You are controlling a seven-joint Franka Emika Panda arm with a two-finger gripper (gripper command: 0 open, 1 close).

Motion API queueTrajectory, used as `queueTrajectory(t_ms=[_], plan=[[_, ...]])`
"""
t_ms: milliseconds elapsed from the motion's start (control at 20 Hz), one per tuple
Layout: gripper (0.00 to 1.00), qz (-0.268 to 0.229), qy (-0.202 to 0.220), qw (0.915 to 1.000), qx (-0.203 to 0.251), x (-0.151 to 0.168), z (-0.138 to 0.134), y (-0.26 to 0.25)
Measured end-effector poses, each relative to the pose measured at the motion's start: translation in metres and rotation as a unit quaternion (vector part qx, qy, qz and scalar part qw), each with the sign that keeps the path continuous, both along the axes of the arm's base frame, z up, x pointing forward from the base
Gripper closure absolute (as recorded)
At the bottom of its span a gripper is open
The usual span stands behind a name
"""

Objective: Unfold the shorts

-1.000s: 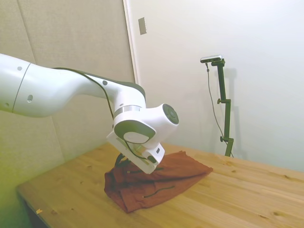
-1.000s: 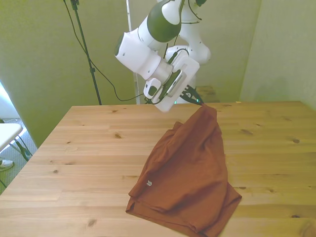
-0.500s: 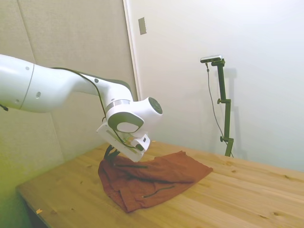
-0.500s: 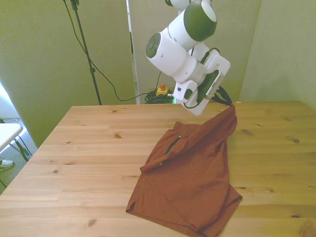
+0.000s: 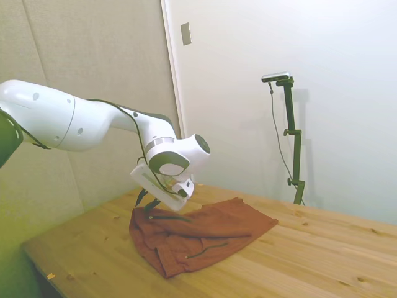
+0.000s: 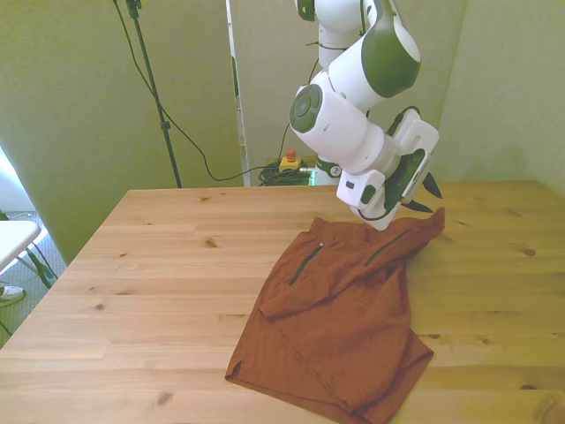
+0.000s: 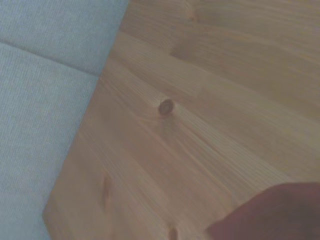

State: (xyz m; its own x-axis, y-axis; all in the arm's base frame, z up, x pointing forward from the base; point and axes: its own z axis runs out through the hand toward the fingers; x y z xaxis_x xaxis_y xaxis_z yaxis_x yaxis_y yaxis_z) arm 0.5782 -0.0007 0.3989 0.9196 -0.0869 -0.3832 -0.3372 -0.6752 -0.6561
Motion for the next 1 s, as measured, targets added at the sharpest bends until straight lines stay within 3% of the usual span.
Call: queueTrajectory(t_ms=[100,250,450,600,750,1000], plan=[[0.0,-0.006,0.003,1.0,-0.004,0.005,0.001,0.01],[0.0,-0.056,-0.008,0.9966,-0.06,0.02,0.012,0.015],[0.0,-0.128,-0.034,0.9818,-0.136,0.041,0.034,-0.007],[0.0,-0.194,-0.054,0.9615,-0.187,0.058,0.044,-0.051],[0.0,-0.262,-0.061,0.9353,-0.23,0.073,0.034,-0.108],[0.0,-0.36,-0.053,0.8821,-0.299,0.085,0.022,-0.166]])
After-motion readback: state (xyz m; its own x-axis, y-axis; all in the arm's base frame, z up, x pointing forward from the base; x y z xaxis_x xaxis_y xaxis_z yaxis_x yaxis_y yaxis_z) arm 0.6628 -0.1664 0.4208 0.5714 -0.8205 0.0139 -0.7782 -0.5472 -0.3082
